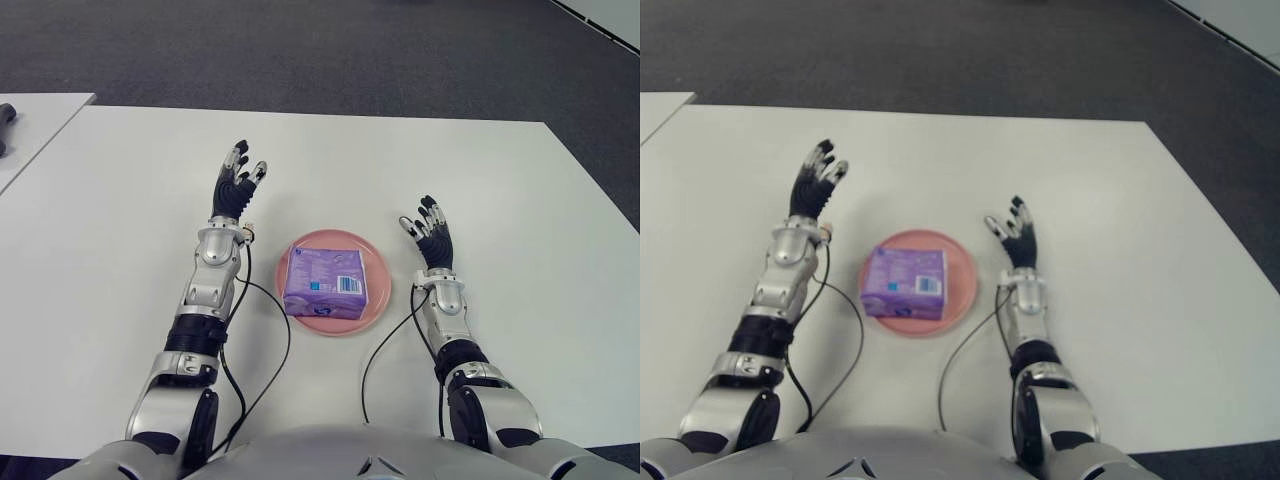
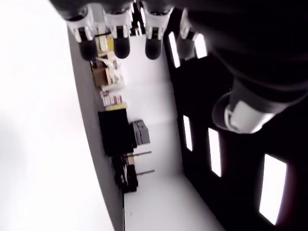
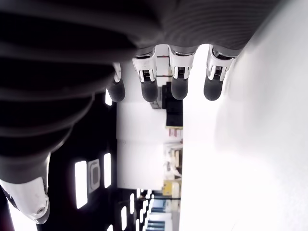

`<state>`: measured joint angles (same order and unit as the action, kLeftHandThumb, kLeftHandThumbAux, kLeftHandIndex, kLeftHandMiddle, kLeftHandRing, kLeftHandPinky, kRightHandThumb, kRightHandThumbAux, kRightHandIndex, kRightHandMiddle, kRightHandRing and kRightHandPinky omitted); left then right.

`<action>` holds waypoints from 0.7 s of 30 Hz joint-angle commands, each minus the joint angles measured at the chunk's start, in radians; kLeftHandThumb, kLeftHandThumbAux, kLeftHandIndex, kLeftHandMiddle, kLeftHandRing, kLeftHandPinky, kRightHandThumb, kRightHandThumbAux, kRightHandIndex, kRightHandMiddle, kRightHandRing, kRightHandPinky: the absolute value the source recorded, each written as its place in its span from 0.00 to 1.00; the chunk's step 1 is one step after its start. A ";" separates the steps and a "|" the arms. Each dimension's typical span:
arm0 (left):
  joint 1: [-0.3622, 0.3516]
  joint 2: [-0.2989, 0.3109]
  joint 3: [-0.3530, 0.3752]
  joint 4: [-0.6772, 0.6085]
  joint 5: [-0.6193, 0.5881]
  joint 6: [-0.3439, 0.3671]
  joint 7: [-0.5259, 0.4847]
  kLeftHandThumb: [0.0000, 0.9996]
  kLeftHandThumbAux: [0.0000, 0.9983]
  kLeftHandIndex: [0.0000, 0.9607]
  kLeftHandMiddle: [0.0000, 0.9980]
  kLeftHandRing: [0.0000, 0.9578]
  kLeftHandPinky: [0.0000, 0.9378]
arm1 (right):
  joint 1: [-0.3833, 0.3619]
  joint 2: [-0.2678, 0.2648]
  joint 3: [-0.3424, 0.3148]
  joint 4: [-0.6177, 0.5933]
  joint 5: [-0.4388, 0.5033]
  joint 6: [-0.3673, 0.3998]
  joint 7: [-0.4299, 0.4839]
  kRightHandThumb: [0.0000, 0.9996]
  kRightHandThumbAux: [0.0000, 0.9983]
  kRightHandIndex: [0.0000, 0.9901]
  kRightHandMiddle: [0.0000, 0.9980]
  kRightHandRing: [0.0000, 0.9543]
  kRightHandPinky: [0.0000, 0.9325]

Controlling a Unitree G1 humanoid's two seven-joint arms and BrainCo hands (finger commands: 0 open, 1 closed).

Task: Put the tissue paper into the plate.

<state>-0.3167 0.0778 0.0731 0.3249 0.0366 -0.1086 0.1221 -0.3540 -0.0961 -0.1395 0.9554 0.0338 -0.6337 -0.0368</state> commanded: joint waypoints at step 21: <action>0.128 -0.091 0.003 0.129 0.033 -0.084 0.084 0.00 0.58 0.00 0.00 0.00 0.00 | 0.081 0.024 0.000 0.059 0.001 0.054 0.001 0.12 0.61 0.02 0.05 0.04 0.08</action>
<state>-0.2143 -0.0106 0.0868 0.3988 0.0578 -0.1751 0.2032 -0.3544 -0.0947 -0.1393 0.9560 0.0338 -0.6337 -0.0369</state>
